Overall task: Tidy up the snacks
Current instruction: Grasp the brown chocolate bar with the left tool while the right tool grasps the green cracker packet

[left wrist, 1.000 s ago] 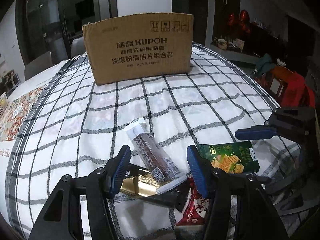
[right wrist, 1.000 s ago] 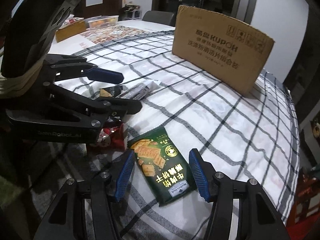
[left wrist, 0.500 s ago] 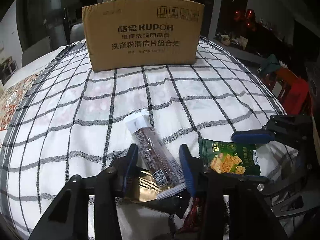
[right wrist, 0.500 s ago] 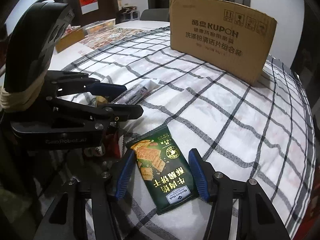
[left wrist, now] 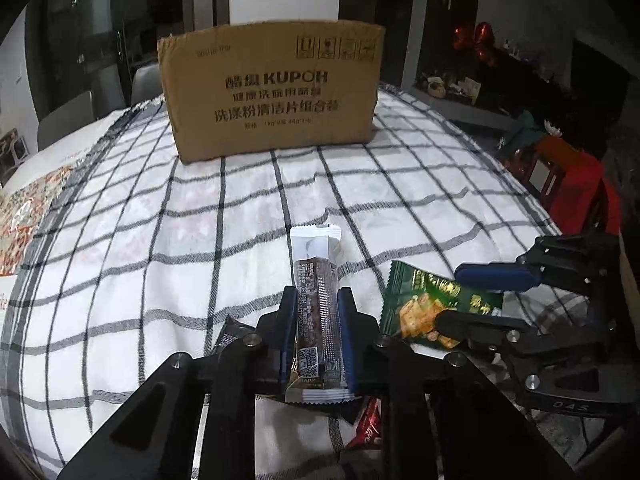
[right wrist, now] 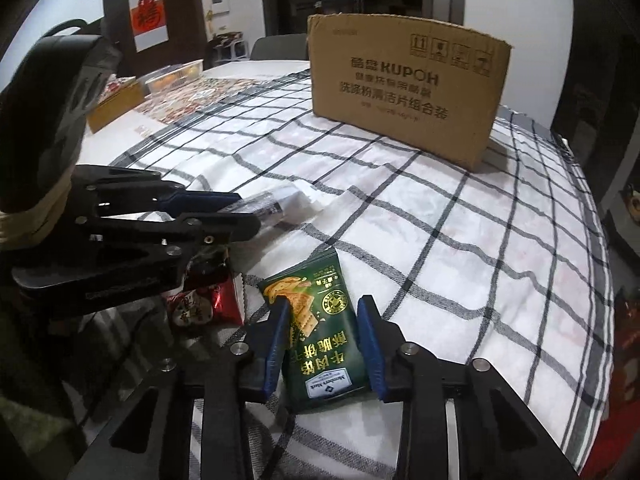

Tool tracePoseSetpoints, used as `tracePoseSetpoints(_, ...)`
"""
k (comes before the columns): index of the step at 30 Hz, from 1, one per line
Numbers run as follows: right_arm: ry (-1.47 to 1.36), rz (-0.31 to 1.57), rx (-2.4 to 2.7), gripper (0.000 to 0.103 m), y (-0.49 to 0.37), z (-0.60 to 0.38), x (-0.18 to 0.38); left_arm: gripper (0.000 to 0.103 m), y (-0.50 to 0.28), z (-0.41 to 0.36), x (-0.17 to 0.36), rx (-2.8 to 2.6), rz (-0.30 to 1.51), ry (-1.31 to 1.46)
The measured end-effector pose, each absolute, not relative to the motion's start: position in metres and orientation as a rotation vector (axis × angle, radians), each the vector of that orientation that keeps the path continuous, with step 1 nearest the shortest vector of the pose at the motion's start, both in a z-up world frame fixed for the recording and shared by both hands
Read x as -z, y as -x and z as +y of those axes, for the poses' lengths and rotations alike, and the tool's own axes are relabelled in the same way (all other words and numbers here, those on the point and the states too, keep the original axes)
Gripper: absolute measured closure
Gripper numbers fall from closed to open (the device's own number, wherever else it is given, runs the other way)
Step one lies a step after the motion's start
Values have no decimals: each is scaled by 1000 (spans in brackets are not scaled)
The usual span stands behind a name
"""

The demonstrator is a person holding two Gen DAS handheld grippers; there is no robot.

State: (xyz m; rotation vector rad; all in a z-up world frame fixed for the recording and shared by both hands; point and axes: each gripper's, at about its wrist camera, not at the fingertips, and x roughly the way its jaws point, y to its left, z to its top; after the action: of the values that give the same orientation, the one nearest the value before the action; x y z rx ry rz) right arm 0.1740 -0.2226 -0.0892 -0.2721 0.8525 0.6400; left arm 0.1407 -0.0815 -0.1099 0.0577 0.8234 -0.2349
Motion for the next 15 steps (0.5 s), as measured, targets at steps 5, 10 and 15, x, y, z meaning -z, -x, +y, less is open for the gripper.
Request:
tracePoseSetpoints(5, 286, 821, -607, 97, -166, -219, 82, 83, -133, -80, 100, 238, 795, -58)
tracePoseSetpoints(10, 293, 803, -583, 97, -159, -217, 75, 83, -125, -76, 94, 244, 775, -53)
tracePoseSetpoints(15, 303, 773, -570, 98, -149, -215, 68, 83, -116, -76, 88, 261, 752, -51)
